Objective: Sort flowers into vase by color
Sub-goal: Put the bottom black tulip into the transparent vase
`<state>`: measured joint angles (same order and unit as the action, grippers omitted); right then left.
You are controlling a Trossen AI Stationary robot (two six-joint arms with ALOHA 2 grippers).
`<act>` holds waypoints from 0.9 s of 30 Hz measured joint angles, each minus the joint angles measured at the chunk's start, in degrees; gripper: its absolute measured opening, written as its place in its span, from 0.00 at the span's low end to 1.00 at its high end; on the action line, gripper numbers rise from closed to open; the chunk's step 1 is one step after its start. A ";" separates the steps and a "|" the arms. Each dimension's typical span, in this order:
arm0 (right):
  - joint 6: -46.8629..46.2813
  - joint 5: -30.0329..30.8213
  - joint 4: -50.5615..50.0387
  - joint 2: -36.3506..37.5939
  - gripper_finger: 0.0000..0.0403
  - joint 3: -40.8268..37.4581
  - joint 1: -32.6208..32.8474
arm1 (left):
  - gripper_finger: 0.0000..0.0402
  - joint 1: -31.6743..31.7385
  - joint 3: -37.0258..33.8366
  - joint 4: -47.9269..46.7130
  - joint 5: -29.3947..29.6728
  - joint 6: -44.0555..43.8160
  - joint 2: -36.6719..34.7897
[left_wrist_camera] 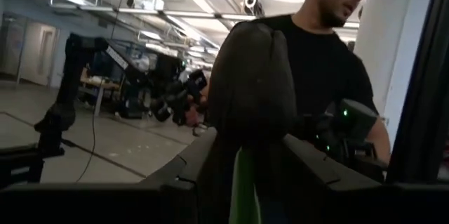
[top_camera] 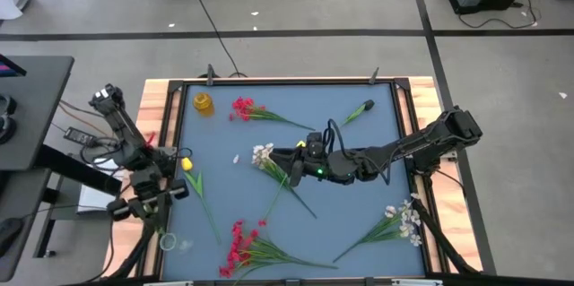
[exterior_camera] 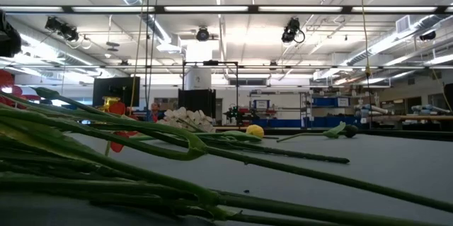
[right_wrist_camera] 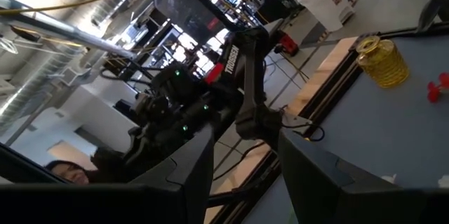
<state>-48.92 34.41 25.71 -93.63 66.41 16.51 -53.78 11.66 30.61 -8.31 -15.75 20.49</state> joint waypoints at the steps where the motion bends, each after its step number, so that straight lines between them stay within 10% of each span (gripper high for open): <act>1: 0.25 -0.04 -0.04 -0.02 0.42 0.00 0.00 | 0.33 0.00 0.00 0.00 0.03 -0.02 -0.47; 15: 1.11 -3.15 -3.07 0.00 0.50 0.00 -1.52 | 0.35 0.00 0.89 2.85 10.02 -2.46 -1.78; 27: 1.15 -4.37 -3.12 0.00 0.51 0.00 -3.26 | 0.58 0.00 5.60 2.16 25.15 -3.12 -1.81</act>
<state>-47.77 30.04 22.59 -93.62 66.41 13.26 -53.78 17.26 32.77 16.84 -18.87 18.68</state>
